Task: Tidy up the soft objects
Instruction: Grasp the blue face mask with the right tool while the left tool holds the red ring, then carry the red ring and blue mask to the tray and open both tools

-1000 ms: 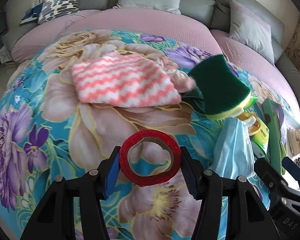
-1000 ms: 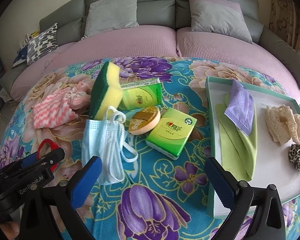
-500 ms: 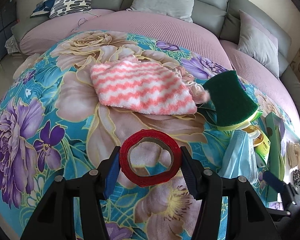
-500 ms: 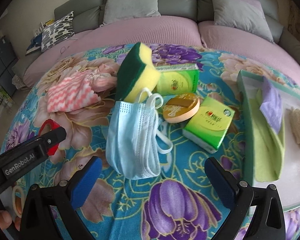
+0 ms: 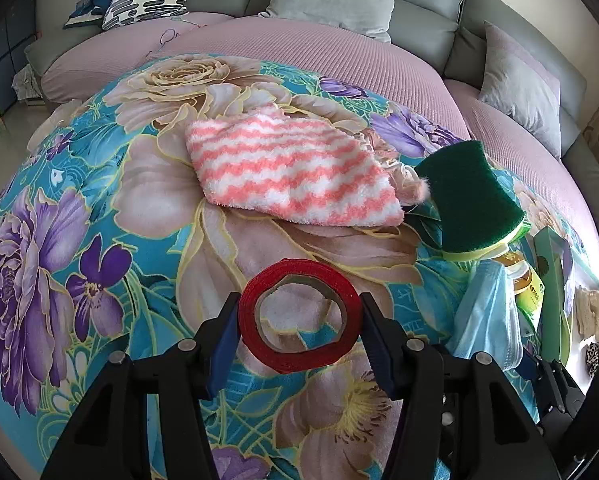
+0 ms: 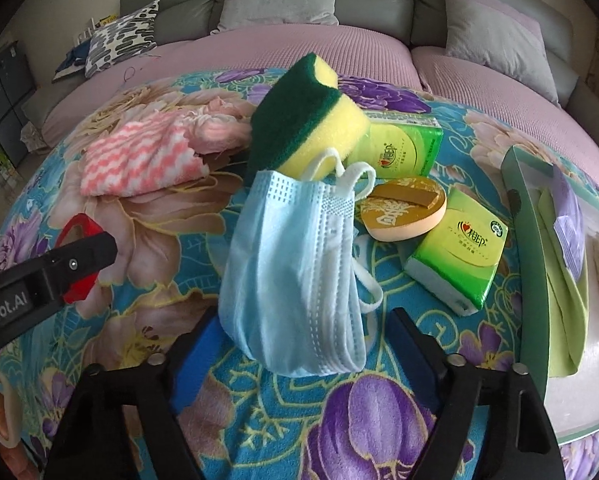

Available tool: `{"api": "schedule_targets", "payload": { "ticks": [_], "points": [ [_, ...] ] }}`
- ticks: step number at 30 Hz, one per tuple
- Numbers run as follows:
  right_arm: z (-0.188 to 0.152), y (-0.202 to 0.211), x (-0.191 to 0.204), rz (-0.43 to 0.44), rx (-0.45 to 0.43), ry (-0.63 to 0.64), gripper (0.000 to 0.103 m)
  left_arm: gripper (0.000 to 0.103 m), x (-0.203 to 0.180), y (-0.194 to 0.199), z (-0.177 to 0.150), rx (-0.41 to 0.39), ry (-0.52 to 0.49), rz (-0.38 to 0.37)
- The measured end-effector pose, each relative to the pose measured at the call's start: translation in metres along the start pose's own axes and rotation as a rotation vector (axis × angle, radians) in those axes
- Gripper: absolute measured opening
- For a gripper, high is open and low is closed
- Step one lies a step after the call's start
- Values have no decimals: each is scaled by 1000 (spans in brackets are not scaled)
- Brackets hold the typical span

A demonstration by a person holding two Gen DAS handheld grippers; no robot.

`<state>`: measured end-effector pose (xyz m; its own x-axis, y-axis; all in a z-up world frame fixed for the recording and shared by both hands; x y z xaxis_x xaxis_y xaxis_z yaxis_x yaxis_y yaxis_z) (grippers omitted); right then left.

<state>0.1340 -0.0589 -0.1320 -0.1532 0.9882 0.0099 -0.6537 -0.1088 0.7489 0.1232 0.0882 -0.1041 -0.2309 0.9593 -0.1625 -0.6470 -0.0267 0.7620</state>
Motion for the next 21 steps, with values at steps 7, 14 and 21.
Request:
{"api": "schedule_targets", "payload": {
  "ticks": [7, 14, 21],
  "points": [
    [4, 5, -9, 25, -13, -54, 51, 59, 1, -1, 0, 1, -1, 0],
    [8, 10, -5, 71, -26, -65, 37, 59, -3, 3, 5, -14, -6, 0],
    [15, 26, -8, 93, -62, -66, 30, 59, -10, 16, 14, -50, -15, -13]
  ]
}}
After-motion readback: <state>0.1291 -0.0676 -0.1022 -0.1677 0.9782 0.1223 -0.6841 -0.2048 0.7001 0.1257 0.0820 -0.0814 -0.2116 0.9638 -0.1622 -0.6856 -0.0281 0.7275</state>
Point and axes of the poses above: each gripper's, at about its wrist camera, not at the fingertips, and y roughly against the way its jaws point, x to its left, z to its top, the point moved 10 cm from there along -y, roughly the way its jaws point, and after that the axes turned 10 degrees about -x, right-handed, at the moved point
